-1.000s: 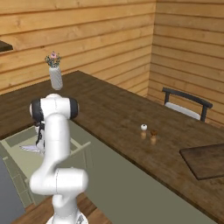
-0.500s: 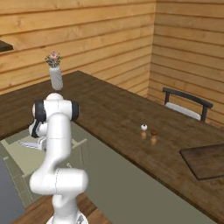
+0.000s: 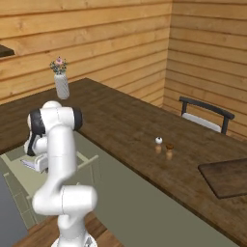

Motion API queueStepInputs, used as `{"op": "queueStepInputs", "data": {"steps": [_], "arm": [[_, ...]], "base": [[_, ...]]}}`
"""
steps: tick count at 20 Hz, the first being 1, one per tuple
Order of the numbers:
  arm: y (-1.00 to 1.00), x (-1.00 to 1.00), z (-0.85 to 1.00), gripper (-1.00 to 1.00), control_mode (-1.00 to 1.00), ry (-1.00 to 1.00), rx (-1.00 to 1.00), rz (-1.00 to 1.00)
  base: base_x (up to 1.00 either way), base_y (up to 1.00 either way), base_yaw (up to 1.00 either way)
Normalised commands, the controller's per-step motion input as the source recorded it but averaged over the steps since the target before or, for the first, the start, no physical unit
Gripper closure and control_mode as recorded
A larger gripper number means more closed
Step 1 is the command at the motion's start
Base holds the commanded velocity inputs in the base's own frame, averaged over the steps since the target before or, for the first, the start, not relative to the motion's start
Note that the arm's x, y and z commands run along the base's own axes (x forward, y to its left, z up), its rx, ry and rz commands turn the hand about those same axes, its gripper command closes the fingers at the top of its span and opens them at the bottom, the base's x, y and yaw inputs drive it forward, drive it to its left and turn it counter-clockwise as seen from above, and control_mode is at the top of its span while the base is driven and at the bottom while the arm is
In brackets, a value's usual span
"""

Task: Pick up the knife from the drawer and place it on the cutting board. Then place the meat from the plate to the cutting board.

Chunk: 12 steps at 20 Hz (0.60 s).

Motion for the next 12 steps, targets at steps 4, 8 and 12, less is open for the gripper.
{"op": "queueStepInputs", "data": {"steps": [4,8,12], "arm": [[-0.51,-0.55,0.71,1.0,-1.0,-0.18,-0.02,-0.14],[-0.81,-0.17,1.0,1.0,-1.0,-0.07,0.0,-0.25],[-0.82,0.0,1.0,1.0,-1.0,0.02,0.0,-0.29]], "base": [[0.0,0.0,0.0],[0.0,0.0,0.0],[0.0,0.0,0.0]]}}
